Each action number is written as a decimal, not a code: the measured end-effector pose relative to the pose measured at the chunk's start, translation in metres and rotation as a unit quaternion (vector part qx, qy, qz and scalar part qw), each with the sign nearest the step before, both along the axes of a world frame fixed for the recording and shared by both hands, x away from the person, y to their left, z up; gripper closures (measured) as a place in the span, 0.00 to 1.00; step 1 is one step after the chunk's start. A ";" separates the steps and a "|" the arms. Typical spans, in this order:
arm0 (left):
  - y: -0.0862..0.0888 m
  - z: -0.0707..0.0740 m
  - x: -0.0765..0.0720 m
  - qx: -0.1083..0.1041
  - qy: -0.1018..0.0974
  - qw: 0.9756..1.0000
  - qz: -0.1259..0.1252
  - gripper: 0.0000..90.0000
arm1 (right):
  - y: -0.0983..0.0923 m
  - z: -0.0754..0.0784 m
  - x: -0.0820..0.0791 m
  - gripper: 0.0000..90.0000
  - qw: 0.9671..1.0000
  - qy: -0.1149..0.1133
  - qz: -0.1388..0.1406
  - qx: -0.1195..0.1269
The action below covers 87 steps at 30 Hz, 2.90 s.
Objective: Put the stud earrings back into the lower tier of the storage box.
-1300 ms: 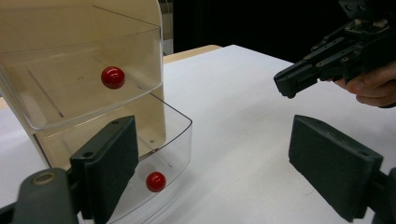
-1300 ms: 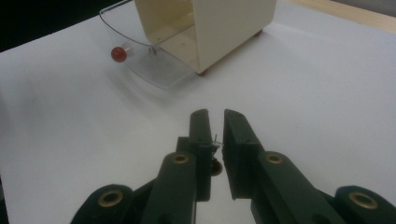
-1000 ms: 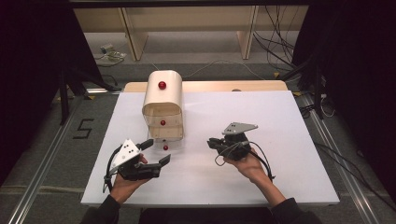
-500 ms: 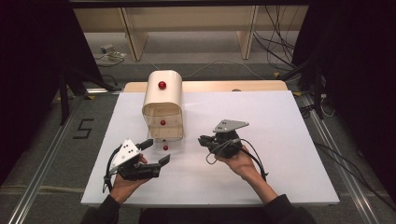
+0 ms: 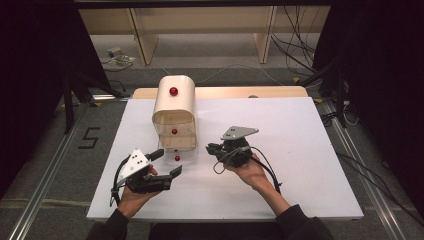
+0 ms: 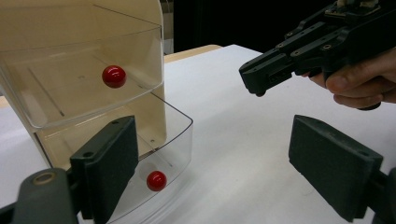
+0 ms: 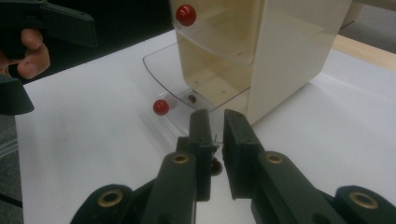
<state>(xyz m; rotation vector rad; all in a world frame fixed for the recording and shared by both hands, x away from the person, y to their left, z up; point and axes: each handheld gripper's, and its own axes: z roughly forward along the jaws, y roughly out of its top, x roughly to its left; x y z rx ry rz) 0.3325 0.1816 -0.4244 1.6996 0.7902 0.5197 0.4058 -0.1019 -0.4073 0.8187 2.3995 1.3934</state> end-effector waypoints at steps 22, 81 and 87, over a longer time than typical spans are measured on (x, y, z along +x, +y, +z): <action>0.000 0.000 0.000 0.000 -0.001 1.000 0.001 0.17 | 0.029 -0.001 0.009 0.91 1.000 0.002 0.017 0.003; 0.001 0.000 0.000 0.000 -0.002 1.000 0.000 0.17 | 0.077 -0.013 0.037 0.91 1.000 0.013 0.012 -0.012; 0.001 0.000 0.000 0.000 -0.002 1.000 0.000 0.17 | 0.080 -0.016 0.039 0.90 1.000 0.017 0.014 -0.016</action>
